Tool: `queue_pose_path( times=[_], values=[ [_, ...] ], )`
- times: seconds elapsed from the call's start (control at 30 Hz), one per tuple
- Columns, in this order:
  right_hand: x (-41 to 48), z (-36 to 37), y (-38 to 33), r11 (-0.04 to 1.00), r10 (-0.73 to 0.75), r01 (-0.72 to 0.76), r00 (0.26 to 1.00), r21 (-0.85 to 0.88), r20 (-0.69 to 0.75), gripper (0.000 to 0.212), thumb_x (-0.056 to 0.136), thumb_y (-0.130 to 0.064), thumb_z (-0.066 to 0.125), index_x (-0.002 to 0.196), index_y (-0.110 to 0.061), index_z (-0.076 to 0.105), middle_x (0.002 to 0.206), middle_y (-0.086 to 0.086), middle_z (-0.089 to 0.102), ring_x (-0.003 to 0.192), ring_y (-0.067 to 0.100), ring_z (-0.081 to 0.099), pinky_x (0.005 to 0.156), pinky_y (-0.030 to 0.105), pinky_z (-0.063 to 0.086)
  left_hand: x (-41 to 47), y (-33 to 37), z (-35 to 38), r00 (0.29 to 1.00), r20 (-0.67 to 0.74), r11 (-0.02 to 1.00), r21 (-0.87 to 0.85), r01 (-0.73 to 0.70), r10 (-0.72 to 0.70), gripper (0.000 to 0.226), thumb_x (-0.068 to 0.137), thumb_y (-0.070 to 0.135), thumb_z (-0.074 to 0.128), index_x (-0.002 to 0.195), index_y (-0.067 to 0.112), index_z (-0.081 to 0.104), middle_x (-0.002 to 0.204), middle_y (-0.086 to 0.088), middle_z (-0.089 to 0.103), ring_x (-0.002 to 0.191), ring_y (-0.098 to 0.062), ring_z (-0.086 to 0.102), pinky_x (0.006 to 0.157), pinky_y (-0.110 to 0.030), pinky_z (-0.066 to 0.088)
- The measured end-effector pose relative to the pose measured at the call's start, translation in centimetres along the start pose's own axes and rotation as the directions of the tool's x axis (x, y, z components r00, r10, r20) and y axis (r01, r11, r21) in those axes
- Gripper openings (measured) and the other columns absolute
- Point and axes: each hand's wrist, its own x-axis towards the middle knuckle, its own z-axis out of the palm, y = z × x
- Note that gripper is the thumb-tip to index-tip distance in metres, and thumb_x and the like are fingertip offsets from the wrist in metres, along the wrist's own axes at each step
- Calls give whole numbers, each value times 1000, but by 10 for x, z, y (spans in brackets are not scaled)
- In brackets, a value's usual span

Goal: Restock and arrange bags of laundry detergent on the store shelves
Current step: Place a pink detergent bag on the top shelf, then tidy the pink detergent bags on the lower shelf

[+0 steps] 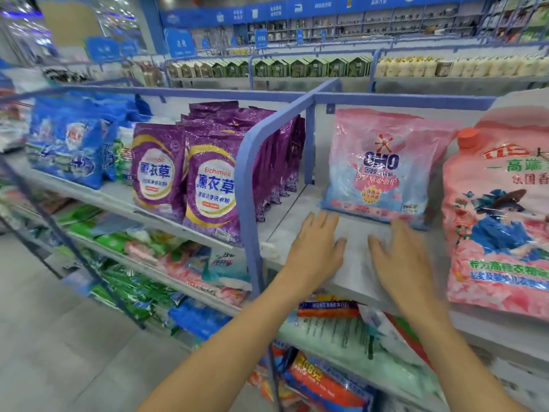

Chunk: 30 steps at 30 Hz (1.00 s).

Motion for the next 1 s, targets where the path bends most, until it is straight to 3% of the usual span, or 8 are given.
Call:
queue_pose_path(
  times=[0.17, 0.3, 0.4, 0.53, 0.67, 0.83, 1.0],
  values=[
    [-73, -1, -35, 997, -69, 71, 996, -24, 60, 58, 101, -49, 51, 148, -15, 48, 158, 3, 42, 147, 21, 32, 119, 40, 29, -72, -8, -34, 998, -38, 999, 0, -46, 46, 52, 104, 28, 52, 150, 7, 43, 155, -11, 43, 148, -34, 28, 124, -37, 15],
    [-131, 10, -69, 996, -81, 83, 993, -24, 89, 56, 100, -51, 53, 144, -17, 54, 150, 0, 51, 142, 18, 39, 117, 38, 34, -135, -47, -61, 998, -53, 999, 34, -16, 18, 52, 104, 34, 52, 150, 11, 46, 153, -6, 46, 147, -28, 30, 124, -42, 25],
    [-177, 30, -94, 995, -90, 93, 990, -27, 105, 52, 99, -52, 54, 139, -18, 58, 143, -1, 57, 137, 17, 45, 113, 37, 39, -188, -88, -83, 998, -30, 997, 54, 63, -61, 54, 105, 40, 48, 153, 15, 42, 157, -1, 42, 149, -22, 28, 123, -39, 26],
    [-230, 63, -132, 996, -86, 92, 975, -19, 205, 53, 100, -53, 52, 141, -19, 55, 148, -3, 52, 140, 17, 41, 115, 36, 36, -255, -133, -116, 990, -55, 988, 74, 133, -129, 51, 104, 35, 52, 150, 15, 45, 153, 0, 46, 144, -18, 32, 120, -26, 19],
    [-268, 96, -172, 990, -132, 142, 947, -14, 294, 53, 100, -55, 51, 139, -19, 56, 143, -3, 56, 134, 17, 47, 108, 35, 40, -310, -178, -148, 971, -55, 969, 76, 237, -233, 54, 103, 38, 53, 150, 13, 46, 151, -2, 50, 142, -23, 40, 119, -36, 32],
    [-297, 138, -229, 980, -195, 198, 909, 31, 367, 45, 99, -54, 53, 126, -20, 62, 125, -3, 62, 124, 22, 53, 101, 38, 45, -365, -231, -197, 924, -129, 925, 83, 372, -360, 53, 103, 39, 53, 150, 15, 47, 151, 0, 49, 144, -22, 39, 119, -35, 32],
    [-303, 181, -283, 964, -263, 251, 867, 86, 424, 51, 99, -55, 52, 138, -22, 58, 140, -6, 59, 131, 17, 49, 106, 36, 42, -385, -283, -238, 878, -187, 881, 98, 462, -440, 54, 103, 42, 50, 151, 17, 46, 152, 1, 48, 144, -19, 38, 120, -34, 31]
  ],
)
